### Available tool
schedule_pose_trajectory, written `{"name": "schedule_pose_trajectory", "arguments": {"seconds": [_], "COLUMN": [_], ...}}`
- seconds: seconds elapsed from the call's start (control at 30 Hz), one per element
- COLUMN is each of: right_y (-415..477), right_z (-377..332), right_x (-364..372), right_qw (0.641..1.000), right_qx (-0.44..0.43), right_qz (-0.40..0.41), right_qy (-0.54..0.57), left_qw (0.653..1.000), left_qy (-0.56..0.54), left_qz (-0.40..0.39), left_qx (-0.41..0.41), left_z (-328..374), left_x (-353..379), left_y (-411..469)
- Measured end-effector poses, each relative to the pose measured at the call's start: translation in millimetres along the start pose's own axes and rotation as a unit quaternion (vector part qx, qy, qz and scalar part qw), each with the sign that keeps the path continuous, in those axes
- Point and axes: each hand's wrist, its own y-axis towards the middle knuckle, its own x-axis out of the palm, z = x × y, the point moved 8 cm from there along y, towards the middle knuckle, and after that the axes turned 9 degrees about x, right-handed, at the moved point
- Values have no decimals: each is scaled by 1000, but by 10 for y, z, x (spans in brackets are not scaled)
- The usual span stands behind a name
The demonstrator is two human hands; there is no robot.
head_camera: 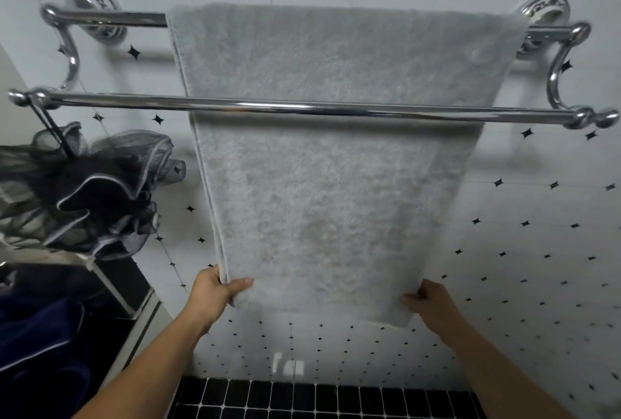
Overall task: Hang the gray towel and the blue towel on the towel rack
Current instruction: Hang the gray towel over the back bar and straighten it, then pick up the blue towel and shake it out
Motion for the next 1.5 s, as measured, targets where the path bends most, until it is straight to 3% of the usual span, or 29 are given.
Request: {"name": "schedule_pose_trajectory", "arguments": {"seconds": [0.1, 0.2, 0.3, 0.53, 0.77, 0.97, 1.07, 1.13, 1.23, 1.37, 1.43, 1.5], "right_y": [23, -79, -384, -1357, -2251, -2477, -2391, -2336, -2303, -2198, -2212, -2245], "right_z": [112, 438, 692, 73, -904, -1722, -2035, -2257, -2447, -2365, -2391, -2456], "right_x": [87, 230, 746, 2744, 4705, 5927, 6332, 6548, 6952, 7366, 7417, 7371], "right_qw": [999, 983, 960, 918, 909, 924, 913, 877, 790, 706, 697, 722], "right_qx": [26, 113, 162, 26, -54, -88, -128, -209, -327, -367, -393, -411], "right_qz": [12, 26, -57, -219, -289, -271, -221, -151, -74, -40, -20, -20], "right_qy": [-36, -139, -219, -329, -295, -257, -320, -406, -513, -604, -599, -557], "left_qw": [999, 994, 986, 974, 971, 956, 948, 944, 939, 933, 928, 918], "left_qy": [36, 82, 120, 184, 239, 288, 314, 324, 336, 354, 369, 393], "left_qz": [-35, -39, -51, -110, -13, 31, 35, 47, 65, 60, 37, 25], "left_qx": [-14, -68, -105, -69, -19, -34, -41, -32, -27, -36, -41, -32], "left_z": [-93, -399, -686, -737, -813, -1066, -1199, -1253, -1377, -1609, -1685, -1679], "left_x": [-1, -220, -603, -1846, -3622, -4668, -5017, -5220, -5456, -5563, -5540, -5506], "left_y": [-90, -306, -616, -1411, -1828, -1783, -1645, -1527, -1377, -1278, -1254, -1220]}}
